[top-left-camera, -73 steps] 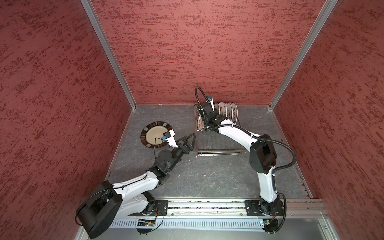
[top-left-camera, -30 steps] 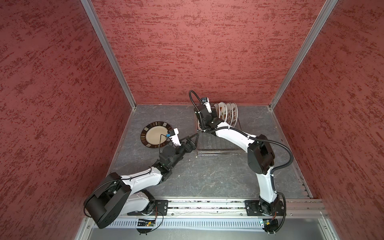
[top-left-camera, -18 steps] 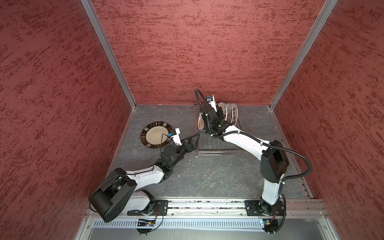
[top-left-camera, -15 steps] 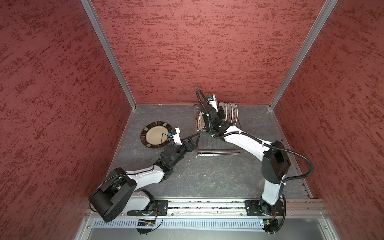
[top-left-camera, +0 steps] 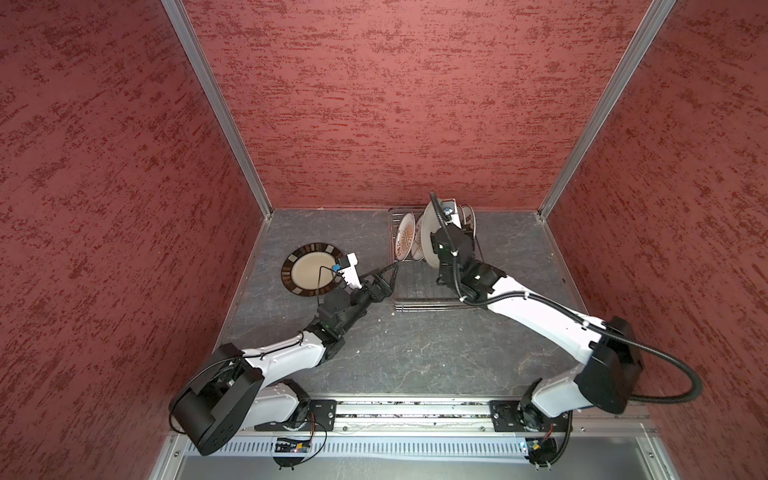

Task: Unload the plates from the dish rack
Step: 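Lift the plain white plate out of the rack with the right gripper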

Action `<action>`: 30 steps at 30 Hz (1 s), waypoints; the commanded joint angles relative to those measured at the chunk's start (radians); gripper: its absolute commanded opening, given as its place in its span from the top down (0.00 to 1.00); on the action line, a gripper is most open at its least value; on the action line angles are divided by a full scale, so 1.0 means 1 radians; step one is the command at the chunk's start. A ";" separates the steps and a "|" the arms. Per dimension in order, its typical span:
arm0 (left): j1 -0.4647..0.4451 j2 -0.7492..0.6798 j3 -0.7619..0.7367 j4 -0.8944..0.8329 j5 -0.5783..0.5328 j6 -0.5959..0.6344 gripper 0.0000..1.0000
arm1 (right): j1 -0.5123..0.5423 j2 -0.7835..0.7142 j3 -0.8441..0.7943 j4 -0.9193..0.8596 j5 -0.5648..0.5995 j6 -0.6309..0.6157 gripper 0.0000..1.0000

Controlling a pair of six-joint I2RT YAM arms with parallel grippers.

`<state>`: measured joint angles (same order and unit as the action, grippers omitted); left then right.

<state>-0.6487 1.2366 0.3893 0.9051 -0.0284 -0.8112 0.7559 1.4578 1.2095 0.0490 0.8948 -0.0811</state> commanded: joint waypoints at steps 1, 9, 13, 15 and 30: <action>-0.019 -0.042 0.012 -0.009 -0.020 0.107 0.01 | -0.003 -0.123 -0.039 0.185 -0.073 0.045 1.00; -0.007 -0.156 0.011 -0.153 -0.018 0.160 0.01 | -0.030 -0.381 -0.287 0.232 -0.294 0.187 1.00; -0.007 -0.189 0.012 -0.209 0.022 0.181 0.01 | -0.102 -0.482 -0.387 0.225 -0.461 0.332 1.00; -0.008 -0.213 0.006 -0.250 0.070 0.207 0.01 | -0.145 -0.515 -0.422 0.214 -0.527 0.400 1.00; 0.005 -0.442 -0.020 -0.533 0.201 0.225 0.01 | -0.256 -0.662 -0.764 0.531 -0.839 0.846 1.00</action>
<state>-0.6266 0.8135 0.3714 0.4667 0.1776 -0.6140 0.5022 0.8383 0.4416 0.2661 0.1555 0.6014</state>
